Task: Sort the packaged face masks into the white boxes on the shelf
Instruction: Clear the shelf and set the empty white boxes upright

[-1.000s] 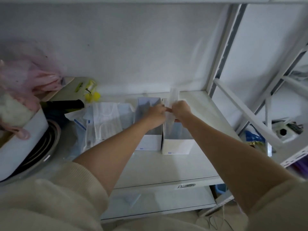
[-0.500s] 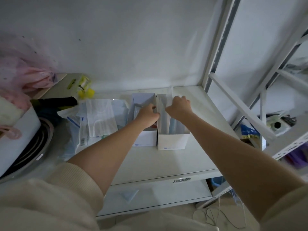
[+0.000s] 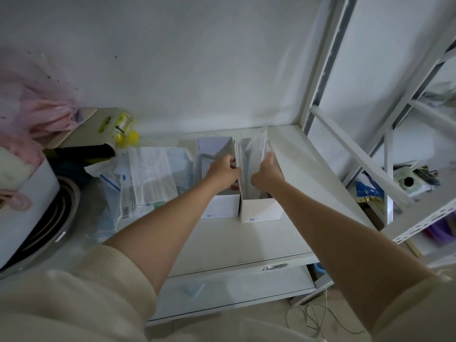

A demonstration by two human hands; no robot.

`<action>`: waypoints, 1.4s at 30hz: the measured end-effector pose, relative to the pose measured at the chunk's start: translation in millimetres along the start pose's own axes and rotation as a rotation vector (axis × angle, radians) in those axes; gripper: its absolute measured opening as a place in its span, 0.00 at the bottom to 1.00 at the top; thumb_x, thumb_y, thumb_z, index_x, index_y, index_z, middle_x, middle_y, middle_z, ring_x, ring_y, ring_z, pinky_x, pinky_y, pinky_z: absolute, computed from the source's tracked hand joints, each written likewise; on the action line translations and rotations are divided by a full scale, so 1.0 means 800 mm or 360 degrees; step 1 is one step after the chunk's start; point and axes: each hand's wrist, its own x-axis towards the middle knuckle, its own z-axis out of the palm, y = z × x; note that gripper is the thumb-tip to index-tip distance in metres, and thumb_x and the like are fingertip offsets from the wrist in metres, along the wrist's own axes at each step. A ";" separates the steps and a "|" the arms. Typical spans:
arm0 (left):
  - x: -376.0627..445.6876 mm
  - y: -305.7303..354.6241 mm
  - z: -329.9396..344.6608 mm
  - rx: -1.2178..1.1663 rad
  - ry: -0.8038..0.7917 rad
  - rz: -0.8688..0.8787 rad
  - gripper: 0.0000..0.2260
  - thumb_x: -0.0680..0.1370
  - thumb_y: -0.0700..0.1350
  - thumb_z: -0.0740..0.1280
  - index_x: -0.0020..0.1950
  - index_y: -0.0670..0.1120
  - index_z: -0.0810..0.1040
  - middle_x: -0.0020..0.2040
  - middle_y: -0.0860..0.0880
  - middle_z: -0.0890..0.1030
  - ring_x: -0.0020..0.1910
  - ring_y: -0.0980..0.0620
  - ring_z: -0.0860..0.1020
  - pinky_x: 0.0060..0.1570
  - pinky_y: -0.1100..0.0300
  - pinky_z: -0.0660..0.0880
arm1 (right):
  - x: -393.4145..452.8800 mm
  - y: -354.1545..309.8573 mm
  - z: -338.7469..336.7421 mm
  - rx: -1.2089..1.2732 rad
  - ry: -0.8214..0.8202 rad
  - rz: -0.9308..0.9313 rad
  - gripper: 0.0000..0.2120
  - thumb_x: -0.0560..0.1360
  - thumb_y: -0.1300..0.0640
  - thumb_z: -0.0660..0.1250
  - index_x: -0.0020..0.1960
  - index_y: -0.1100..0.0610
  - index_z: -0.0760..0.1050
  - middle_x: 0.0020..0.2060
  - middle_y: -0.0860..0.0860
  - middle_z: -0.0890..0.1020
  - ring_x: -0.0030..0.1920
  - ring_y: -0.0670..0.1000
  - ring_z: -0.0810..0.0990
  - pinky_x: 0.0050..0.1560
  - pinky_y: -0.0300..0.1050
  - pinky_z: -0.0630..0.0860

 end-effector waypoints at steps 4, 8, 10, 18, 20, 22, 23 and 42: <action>-0.002 0.002 0.006 -0.0022 -0.0065 0.0025 0.20 0.79 0.42 0.62 0.71 0.45 0.67 0.43 0.55 0.71 0.39 0.55 0.77 0.21 0.71 0.71 | 0.007 0.005 0.000 -0.0258 -0.0033 0.0038 0.08 0.75 0.64 0.59 0.53 0.65 0.70 0.41 0.55 0.72 0.34 0.50 0.71 0.38 0.44 0.73; -0.004 0.007 0.008 -0.0081 -0.0049 -0.0007 0.16 0.80 0.44 0.62 0.68 0.45 0.69 0.45 0.50 0.76 0.38 0.53 0.78 0.27 0.64 0.78 | 0.000 -0.015 -0.031 0.0086 0.0382 -0.0217 0.11 0.70 0.63 0.59 0.51 0.58 0.75 0.42 0.54 0.78 0.42 0.57 0.78 0.37 0.44 0.74; -0.003 0.013 0.007 -0.0055 -0.0002 0.0014 0.10 0.81 0.49 0.59 0.60 0.48 0.72 0.43 0.49 0.76 0.41 0.49 0.77 0.39 0.56 0.78 | -0.005 -0.036 -0.058 0.0210 0.0528 -0.0351 0.14 0.68 0.63 0.59 0.51 0.58 0.77 0.41 0.54 0.79 0.43 0.56 0.78 0.40 0.45 0.74; -0.016 0.047 -0.092 -0.0909 0.0460 0.0172 0.11 0.72 0.46 0.70 0.53 0.48 0.76 0.43 0.49 0.81 0.40 0.50 0.81 0.40 0.57 0.79 | -0.036 -0.118 -0.039 0.1265 -0.0271 -0.0421 0.10 0.65 0.72 0.66 0.45 0.64 0.79 0.41 0.61 0.79 0.39 0.56 0.80 0.42 0.47 0.74; -0.027 0.027 -0.129 -0.0849 0.0686 0.0178 0.16 0.70 0.40 0.71 0.57 0.47 0.75 0.43 0.52 0.80 0.39 0.54 0.80 0.35 0.64 0.76 | -0.046 -0.143 -0.006 0.1308 -0.0358 -0.0448 0.13 0.66 0.72 0.67 0.50 0.65 0.78 0.43 0.60 0.81 0.40 0.56 0.82 0.41 0.47 0.80; -0.039 -0.001 -0.166 -0.0773 0.0842 0.0137 0.18 0.70 0.38 0.70 0.59 0.45 0.74 0.43 0.50 0.79 0.40 0.52 0.79 0.36 0.66 0.76 | -0.052 -0.167 0.029 0.1234 -0.0396 -0.0444 0.17 0.67 0.69 0.68 0.56 0.64 0.75 0.45 0.60 0.81 0.43 0.58 0.81 0.40 0.47 0.78; -0.044 -0.019 -0.184 -0.0737 0.0900 0.0084 0.18 0.70 0.38 0.70 0.60 0.43 0.74 0.46 0.48 0.80 0.43 0.49 0.80 0.40 0.63 0.76 | -0.054 -0.179 0.046 0.1174 -0.0406 -0.0442 0.18 0.68 0.69 0.68 0.57 0.63 0.74 0.45 0.60 0.80 0.42 0.58 0.79 0.41 0.47 0.76; -0.024 -0.038 -0.155 0.0448 0.0793 0.0473 0.19 0.71 0.38 0.65 0.62 0.44 0.74 0.61 0.43 0.75 0.60 0.43 0.72 0.59 0.53 0.70 | -0.025 -0.153 0.068 0.0232 0.0202 -0.0283 0.18 0.73 0.61 0.62 0.63 0.58 0.73 0.57 0.56 0.79 0.56 0.57 0.78 0.49 0.39 0.72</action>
